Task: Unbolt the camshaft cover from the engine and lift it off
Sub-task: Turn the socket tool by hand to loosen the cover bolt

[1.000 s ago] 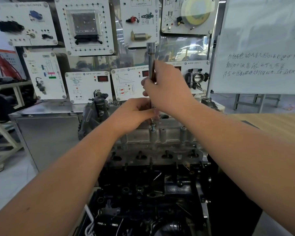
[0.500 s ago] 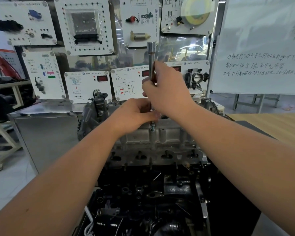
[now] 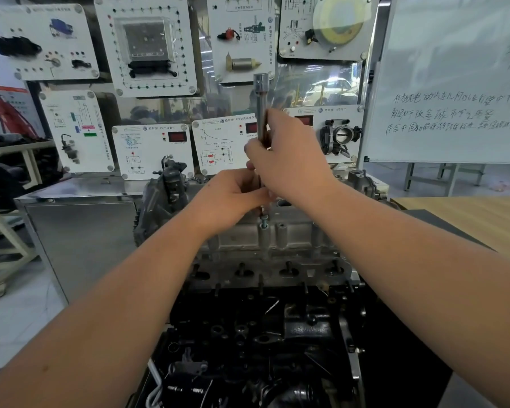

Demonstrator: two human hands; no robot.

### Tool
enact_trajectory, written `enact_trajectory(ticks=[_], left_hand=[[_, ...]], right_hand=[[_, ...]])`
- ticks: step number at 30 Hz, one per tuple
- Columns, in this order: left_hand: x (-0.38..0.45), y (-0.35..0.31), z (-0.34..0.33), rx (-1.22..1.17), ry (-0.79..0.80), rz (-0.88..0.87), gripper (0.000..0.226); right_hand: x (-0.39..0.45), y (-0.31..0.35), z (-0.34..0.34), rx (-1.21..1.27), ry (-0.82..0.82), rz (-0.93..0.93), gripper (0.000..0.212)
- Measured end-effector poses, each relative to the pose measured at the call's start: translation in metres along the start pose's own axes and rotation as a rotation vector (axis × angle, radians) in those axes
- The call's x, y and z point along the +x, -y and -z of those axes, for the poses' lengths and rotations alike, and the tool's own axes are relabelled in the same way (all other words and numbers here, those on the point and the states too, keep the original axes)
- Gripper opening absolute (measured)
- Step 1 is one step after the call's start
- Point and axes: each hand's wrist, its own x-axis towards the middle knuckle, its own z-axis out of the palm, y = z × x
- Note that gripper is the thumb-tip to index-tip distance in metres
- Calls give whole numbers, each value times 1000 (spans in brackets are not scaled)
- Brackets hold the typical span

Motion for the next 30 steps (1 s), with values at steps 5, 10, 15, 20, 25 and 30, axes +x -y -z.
enact_trajectory(ticks=[5,10,15,20,25,30], left_hand=[[0,-3,-5,17,-19,-19,49],[-1,-4,3,49,32,-5,17],[-1,-4,-3,43,-17,17,59],[-1,-3,0,21,19,26,21],[-2,-7,2,30,35,0,33],[-1,-9,-4,8,-5,13,79]], right_hand=[[-2,-3,1,-45,-16,40,11],[-2,2,0,-57,26,22,6],[-3,0,1,-13,-3,52,38],[-2,4,2,-17,4,51,13],[-1,3,2,-4,5,4,11],[1,0,2,-33,5,23,14]])
